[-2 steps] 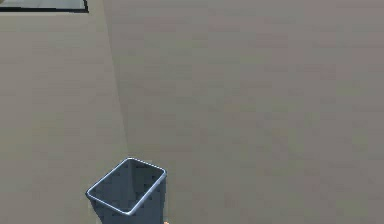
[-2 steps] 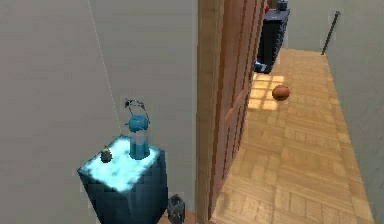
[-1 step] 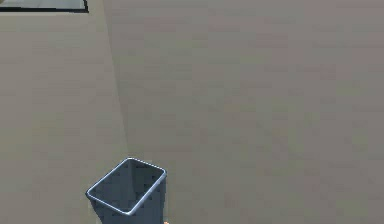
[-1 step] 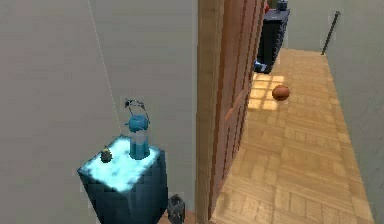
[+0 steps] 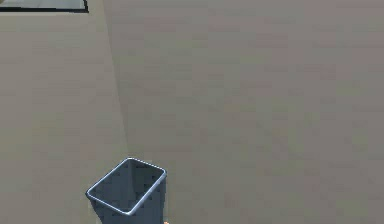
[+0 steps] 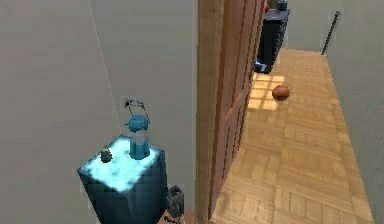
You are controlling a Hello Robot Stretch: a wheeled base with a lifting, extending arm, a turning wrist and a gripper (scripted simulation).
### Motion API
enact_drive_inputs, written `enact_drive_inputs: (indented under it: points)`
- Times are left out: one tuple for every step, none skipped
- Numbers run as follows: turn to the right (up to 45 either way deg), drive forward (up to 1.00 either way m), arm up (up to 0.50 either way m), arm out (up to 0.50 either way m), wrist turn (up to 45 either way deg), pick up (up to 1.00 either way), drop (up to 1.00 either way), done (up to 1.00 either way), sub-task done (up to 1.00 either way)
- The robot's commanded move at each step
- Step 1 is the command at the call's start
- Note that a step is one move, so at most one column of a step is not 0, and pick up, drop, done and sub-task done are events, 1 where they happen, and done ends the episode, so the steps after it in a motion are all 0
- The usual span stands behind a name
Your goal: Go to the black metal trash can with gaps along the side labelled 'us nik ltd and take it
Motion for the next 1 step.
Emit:
enact_drive_inputs:
  points:
    - [0.0, 0.00, 0.00, 0.00, 0.0, 0.00, 0.00, 1.00, 0.00]
